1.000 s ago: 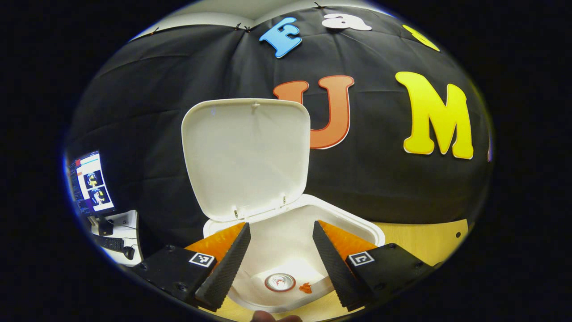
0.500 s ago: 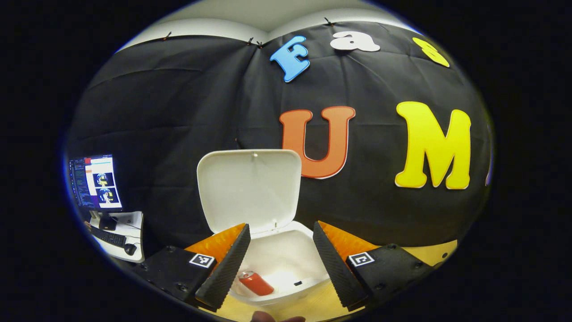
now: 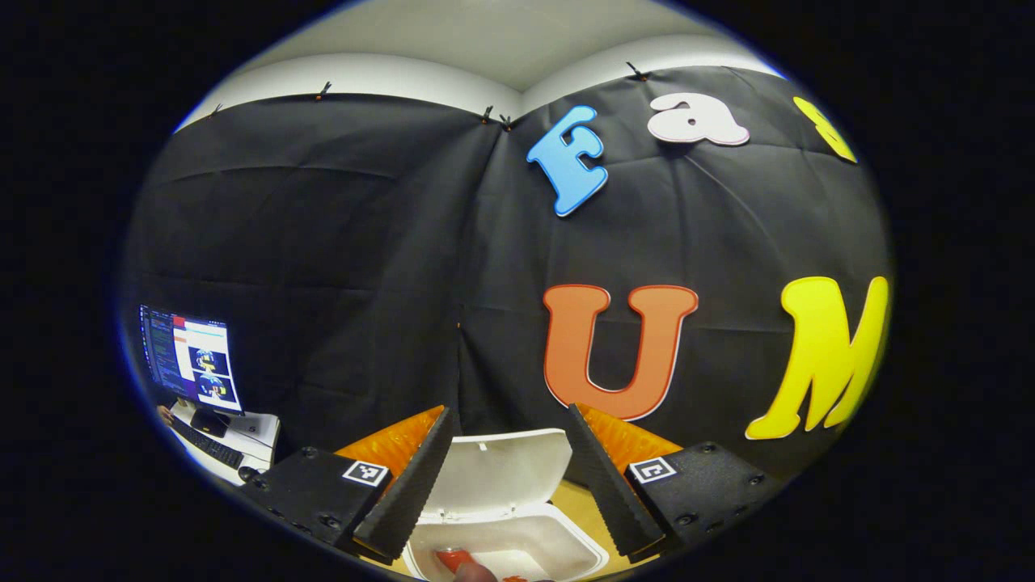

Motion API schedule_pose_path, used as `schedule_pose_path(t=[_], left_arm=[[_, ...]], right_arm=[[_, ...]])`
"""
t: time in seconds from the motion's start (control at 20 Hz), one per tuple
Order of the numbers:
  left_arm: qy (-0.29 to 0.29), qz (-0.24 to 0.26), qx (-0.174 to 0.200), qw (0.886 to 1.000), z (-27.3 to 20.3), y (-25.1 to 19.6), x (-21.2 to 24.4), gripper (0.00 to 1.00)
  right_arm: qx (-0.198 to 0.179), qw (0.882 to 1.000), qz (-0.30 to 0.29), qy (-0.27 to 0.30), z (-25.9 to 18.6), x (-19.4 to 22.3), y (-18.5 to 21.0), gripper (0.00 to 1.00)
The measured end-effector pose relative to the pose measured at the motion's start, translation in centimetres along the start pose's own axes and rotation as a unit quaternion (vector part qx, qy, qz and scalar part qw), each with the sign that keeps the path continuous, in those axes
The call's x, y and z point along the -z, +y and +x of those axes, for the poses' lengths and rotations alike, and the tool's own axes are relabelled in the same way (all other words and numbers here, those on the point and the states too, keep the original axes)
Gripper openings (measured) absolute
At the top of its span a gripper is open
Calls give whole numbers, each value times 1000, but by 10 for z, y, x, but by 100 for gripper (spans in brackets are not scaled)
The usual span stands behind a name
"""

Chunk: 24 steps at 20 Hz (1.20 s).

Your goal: Press the lid of the desktop garbage bin to open it, pick up the crumpled paper on the desktop and throw it into the bin, then pick up the pop can on the desktop and drop it into the bin, and finally close the garbage bin lid.

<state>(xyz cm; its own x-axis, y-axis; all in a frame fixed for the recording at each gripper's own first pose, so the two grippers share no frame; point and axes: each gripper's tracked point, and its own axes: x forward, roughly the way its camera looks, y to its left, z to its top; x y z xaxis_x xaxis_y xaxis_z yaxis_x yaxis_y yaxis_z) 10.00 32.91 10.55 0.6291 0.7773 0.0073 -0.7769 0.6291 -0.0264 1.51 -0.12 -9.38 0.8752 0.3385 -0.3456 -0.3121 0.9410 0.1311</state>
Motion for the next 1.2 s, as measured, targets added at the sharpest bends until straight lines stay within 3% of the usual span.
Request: schedule_pose_path(t=[0.2,0.45,0.55,0.8,1.05,1.2], left_arm=[[44,-9,-35,998,41,18,11,92],[130,-4,-78,988,65,44,65,92],[129,7,-86,988,67,44,63,93],[155,7,-83,984,43,34,71,93],[162,-25,-76,984,4,14,73,93],[181,-34,-84,979,-26,6,96,92]], right_arm=[[16,1000,7,1,2,-3,-10,83],[27,999,16,5,5,-2,-8,83],[28,999,17,7,5,1,-7,83],[24,999,29,10,-3,9,-6,83],[16,999,42,16,-17,21,-15,84],[11,999,38,20,-26,26,-19,84]])
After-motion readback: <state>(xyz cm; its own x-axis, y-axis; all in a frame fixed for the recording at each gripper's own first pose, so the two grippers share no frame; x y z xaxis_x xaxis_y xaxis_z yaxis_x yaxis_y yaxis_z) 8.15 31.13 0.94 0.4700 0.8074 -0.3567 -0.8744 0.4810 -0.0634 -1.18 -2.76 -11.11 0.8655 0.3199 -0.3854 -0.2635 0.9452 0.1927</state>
